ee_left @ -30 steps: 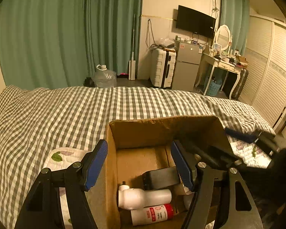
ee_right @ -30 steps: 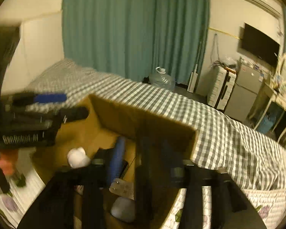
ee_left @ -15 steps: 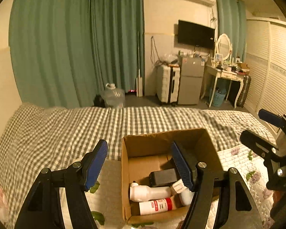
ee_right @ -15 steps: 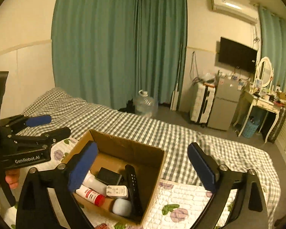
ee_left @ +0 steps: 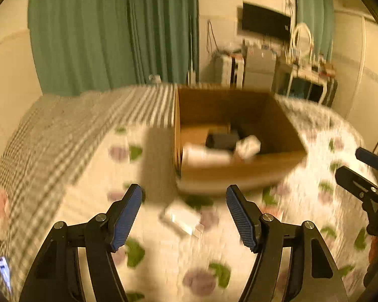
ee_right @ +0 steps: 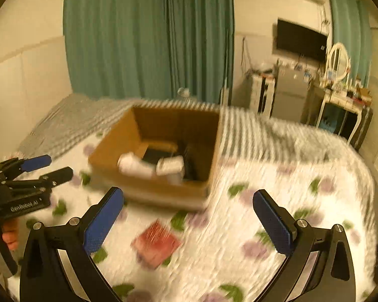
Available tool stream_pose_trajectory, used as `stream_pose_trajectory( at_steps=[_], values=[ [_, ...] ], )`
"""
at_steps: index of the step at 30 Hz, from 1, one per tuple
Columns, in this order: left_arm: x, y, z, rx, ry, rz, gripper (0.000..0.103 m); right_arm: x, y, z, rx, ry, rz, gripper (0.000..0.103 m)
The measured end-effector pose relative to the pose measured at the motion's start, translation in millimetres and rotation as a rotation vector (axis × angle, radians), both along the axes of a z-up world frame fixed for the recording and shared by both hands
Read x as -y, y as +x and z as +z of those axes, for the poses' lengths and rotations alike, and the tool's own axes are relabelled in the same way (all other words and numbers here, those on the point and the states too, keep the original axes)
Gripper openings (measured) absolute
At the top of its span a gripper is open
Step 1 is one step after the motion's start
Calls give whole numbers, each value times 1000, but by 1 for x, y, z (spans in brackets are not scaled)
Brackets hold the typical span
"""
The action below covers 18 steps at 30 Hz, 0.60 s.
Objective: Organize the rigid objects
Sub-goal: 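Grasp the red 'Romantic Rose' card with the right tool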
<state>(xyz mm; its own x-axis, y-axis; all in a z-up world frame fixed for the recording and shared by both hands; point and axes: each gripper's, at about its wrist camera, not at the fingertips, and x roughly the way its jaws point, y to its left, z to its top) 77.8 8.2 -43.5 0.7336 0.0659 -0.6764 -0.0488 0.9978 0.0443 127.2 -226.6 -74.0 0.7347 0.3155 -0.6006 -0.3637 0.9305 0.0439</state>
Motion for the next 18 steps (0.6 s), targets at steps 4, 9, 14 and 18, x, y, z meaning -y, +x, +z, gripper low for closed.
stream_pose_trajectory(
  at_steps=[4,9,14,18],
  values=[
    [-6,-4,-25,-37,21,3,72,-20,5,-42,-52,-79,22,103],
    [-16,3,-39,-66,24,38,72,-42,11,-76,-90,-134,97,103],
    [-22,1,-45,-75,16,41,72,-64,24,-109,-142,-217,144,103],
    [-25,3,-47,-87,14,51,72,-69,34,-126,-202,-228,152,103]
  ],
)
